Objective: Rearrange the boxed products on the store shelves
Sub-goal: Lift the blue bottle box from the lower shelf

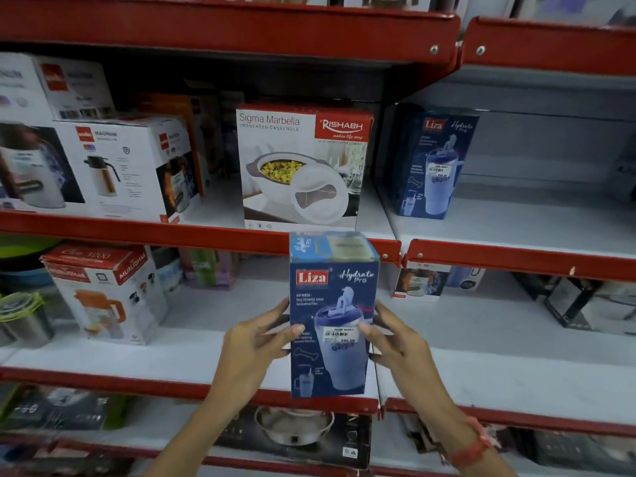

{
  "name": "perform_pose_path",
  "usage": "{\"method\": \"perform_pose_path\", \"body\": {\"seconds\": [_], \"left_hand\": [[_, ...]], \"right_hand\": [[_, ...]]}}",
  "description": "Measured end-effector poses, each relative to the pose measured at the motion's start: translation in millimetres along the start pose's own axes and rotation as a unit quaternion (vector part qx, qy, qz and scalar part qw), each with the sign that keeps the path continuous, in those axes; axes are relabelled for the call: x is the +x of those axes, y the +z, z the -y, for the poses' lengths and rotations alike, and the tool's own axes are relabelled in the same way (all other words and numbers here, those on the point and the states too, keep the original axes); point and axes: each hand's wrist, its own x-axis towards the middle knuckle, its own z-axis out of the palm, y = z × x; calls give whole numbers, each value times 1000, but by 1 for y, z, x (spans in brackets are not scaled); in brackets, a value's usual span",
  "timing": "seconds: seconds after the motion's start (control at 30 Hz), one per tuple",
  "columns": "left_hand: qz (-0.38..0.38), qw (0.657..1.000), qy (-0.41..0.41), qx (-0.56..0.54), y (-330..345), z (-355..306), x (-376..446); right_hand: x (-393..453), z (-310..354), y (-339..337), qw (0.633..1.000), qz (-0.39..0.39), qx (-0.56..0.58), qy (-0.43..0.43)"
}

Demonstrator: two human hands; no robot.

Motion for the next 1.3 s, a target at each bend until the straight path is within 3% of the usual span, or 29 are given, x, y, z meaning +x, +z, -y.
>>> {"method": "perform_pose_path", "body": {"seconds": [0.3, 0.43, 0.8, 1.03, 1.3], "left_hand": [[3, 991, 123, -53, 1, -119, 1], [5, 987, 146, -72, 5, -146, -2], [27, 986, 149, -67, 30, -153, 18], [63, 985, 157, -28, 99, -147, 86], [50, 987, 155, 9, 169, -144, 161]], "right_hand": [[-11, 123, -40, 995, -27, 25, -93], [-17, 148, -49, 991, -41, 4, -124], [0, 138, -71, 991, -58, 1, -120], [61, 114, -117, 988, -107, 34, -103], [128, 97, -169, 980, -177, 71, -58]]}}
